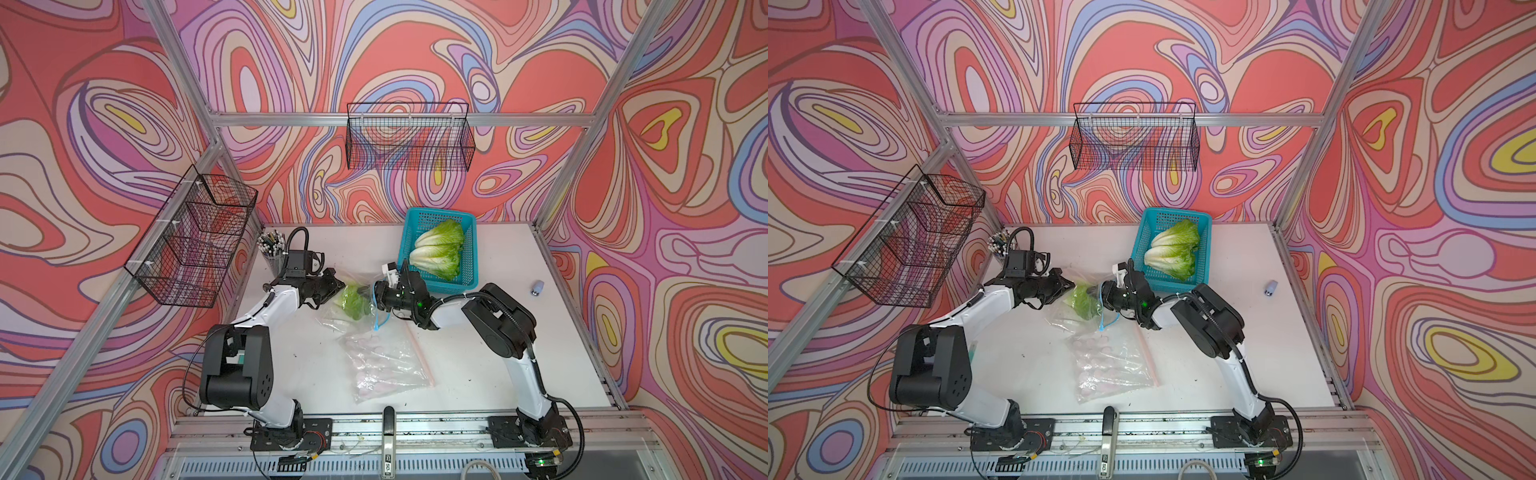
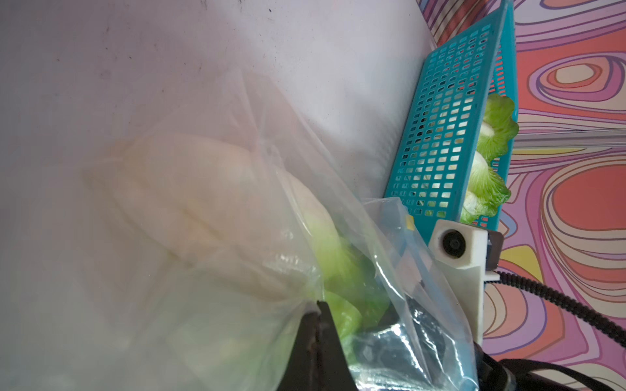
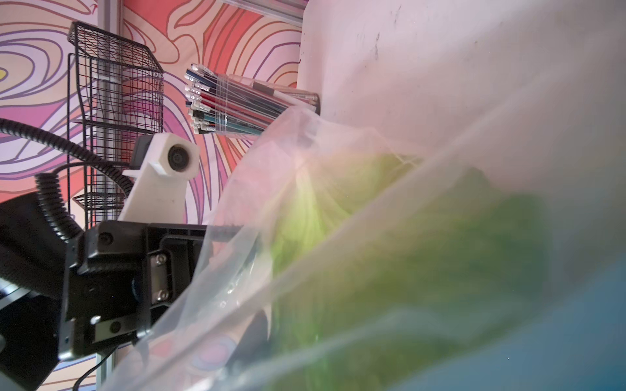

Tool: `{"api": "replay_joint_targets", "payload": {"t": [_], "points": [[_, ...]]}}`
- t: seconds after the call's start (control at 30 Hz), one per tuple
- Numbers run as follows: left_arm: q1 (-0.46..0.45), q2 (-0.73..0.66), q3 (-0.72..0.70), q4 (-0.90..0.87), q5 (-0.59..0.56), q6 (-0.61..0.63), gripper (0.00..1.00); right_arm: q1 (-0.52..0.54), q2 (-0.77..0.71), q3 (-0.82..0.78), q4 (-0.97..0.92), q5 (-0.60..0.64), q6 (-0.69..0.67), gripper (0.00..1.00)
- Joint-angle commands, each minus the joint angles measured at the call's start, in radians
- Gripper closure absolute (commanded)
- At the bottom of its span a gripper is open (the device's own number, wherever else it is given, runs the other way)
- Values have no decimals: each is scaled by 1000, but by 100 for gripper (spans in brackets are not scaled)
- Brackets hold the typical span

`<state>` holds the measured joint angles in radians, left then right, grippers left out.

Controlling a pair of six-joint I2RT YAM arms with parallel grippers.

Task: Open the zip-top bag and take out the chinese cabbages
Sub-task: Pick up the Chinese cabbage from the zipper food storage bag.

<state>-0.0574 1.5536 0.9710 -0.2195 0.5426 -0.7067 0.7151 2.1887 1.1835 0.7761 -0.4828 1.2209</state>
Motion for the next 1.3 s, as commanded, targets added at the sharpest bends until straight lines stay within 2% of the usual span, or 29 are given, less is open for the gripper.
{"api": "replay_joint_targets", "payload": {"t": [0.0, 0.1, 0.13, 0.4, 0.73, 0.97, 1.27], "points": [[-12, 14, 26, -1, 26, 11, 100, 3, 25, 25, -79, 30, -16, 69], [-12, 7, 34, -9, 7, 22, 100, 6, -2, 29, -105, 29, -45, 97], [-11, 4, 37, -13, -3, 26, 100, 6, -12, 31, -122, 31, -62, 100], [39, -30, 44, -38, -74, 43, 100, 9, -114, 50, -279, 23, -199, 100], [176, -95, 25, -38, -116, 25, 100, 11, -161, 42, -288, -26, -236, 100], [197, -98, 30, -66, -122, 27, 100, 11, -177, 53, -260, -110, -242, 100], [226, -117, 31, -82, -144, 27, 100, 10, -222, 35, -313, -122, -309, 100]]}}
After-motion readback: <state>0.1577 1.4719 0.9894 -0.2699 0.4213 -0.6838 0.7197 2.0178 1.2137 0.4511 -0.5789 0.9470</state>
